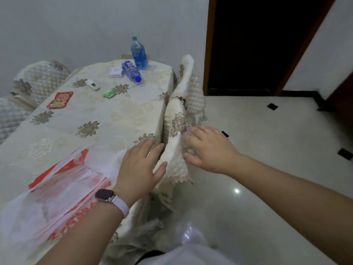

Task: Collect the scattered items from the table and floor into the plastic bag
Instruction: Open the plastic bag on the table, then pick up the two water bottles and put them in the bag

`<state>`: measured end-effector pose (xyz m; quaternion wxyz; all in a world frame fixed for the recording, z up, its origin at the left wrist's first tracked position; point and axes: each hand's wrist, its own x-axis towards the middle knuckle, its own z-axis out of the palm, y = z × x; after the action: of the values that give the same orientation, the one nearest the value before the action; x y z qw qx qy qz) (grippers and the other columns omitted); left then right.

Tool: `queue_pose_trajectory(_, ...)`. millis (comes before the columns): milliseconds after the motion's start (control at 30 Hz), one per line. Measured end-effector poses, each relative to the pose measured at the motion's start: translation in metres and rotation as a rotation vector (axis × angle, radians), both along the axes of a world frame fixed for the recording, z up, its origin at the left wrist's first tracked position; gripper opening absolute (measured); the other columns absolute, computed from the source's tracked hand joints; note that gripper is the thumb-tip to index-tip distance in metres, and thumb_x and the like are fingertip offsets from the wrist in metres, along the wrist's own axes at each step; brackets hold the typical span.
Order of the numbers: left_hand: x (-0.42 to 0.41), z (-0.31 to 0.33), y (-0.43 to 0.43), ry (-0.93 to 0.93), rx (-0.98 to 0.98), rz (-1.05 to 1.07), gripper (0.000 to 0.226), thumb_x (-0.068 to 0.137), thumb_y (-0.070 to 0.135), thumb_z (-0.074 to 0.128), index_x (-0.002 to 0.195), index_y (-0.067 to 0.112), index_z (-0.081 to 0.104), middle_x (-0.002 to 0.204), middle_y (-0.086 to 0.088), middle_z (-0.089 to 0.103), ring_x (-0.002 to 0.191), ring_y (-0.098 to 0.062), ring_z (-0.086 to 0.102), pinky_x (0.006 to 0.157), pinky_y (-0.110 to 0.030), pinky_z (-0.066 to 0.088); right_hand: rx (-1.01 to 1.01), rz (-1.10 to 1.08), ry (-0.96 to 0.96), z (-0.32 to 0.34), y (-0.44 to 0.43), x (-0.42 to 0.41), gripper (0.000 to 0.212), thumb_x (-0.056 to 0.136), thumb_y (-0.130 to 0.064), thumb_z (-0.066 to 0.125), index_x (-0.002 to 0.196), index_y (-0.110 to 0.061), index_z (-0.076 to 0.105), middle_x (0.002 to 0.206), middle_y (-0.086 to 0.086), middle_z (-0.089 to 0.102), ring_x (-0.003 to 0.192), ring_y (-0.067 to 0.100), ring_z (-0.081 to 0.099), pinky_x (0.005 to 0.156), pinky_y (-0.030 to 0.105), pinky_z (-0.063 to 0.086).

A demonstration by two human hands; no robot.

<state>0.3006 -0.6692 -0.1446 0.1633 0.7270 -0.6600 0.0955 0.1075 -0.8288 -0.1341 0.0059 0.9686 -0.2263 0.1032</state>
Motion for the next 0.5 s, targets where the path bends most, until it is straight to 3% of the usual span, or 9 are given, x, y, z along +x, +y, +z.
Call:
queue_pose_trajectory(233,-0.071,0.022,-0.075,-0.016,0.012,-0.083,0.050,0.088,0.042,0.055,0.128,0.013,0.062,0.133,-0.014,0.059,0.119,-0.035,0.055,0.094,-0.050,0.048,-0.005,-0.172,-0.054,0.018,-0.044,-0.093,0.059,0.088,-0.055,0.041,0.125,-0.015,0.060,0.131,0.012,0.057,0.118,0.032,0.052,0.098,0.044,0.042)
queue_pose_trajectory(500,-0.103,0.023,-0.160,-0.018,0.031,-0.175,0.050,0.089,0.044,0.052,0.127,0.014,0.062,0.136,-0.012,0.056,0.120,-0.034,0.054,0.096,-0.049,0.046,0.018,-0.341,-0.039,0.028,-0.096,-0.145,0.057,0.089,-0.055,0.040,0.130,-0.018,0.056,0.136,0.008,0.053,0.124,0.029,0.047,0.101,0.044,0.040)
